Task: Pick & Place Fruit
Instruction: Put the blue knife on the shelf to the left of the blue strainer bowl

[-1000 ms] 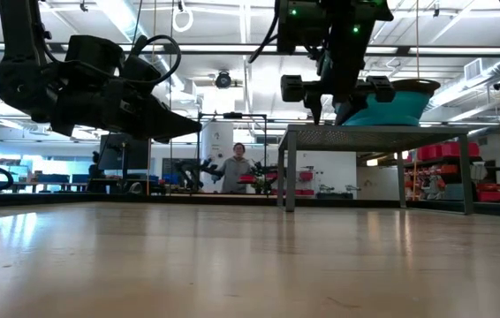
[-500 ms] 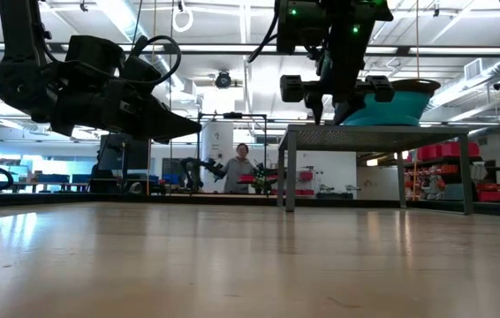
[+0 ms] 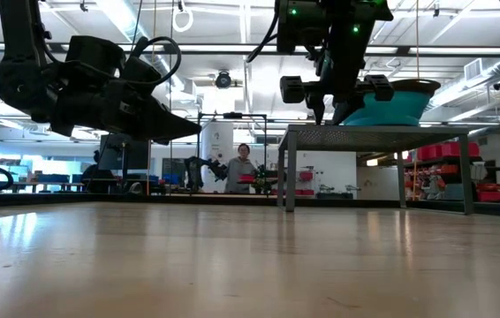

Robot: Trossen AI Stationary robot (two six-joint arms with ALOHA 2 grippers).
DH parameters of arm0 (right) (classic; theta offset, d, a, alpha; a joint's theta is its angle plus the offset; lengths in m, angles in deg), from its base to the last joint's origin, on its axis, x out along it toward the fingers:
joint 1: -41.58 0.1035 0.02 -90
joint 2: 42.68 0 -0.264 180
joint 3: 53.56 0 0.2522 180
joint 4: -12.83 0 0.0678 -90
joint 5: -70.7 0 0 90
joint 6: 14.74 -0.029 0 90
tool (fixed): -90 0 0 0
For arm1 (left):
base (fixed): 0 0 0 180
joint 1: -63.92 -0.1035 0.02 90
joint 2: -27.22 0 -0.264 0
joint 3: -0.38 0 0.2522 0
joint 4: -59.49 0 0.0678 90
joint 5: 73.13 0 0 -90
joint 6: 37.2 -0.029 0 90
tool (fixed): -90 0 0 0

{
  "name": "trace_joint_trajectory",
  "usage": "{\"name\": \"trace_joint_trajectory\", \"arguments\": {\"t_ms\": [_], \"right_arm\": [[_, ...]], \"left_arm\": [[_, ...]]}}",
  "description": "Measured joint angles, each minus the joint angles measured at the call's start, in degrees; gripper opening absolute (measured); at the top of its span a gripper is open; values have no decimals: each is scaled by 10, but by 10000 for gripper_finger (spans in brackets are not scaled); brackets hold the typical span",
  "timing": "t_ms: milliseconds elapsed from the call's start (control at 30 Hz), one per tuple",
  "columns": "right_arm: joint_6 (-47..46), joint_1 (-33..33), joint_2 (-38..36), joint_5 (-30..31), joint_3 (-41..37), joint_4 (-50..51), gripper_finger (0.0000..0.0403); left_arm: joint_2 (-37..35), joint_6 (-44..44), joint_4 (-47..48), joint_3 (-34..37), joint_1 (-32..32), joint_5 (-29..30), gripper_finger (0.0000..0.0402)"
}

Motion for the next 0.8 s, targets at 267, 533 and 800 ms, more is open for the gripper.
{"name": "trace_joint_trajectory", "arguments": {"t_ms": [267, 533, 800], "right_arm": [[0, 0, -1, -4, 0, 1, 142], [4, 3, -1, -7, 0, 1, 130], [16, 4, -12, -19, 0, 7, 127]], "left_arm": [[0, 0, 4, 0, 0, -2, 9], [0, 1, 8, 0, 0, -2, 18], [0, 0, 16, 0, 0, -2, 20]]}}
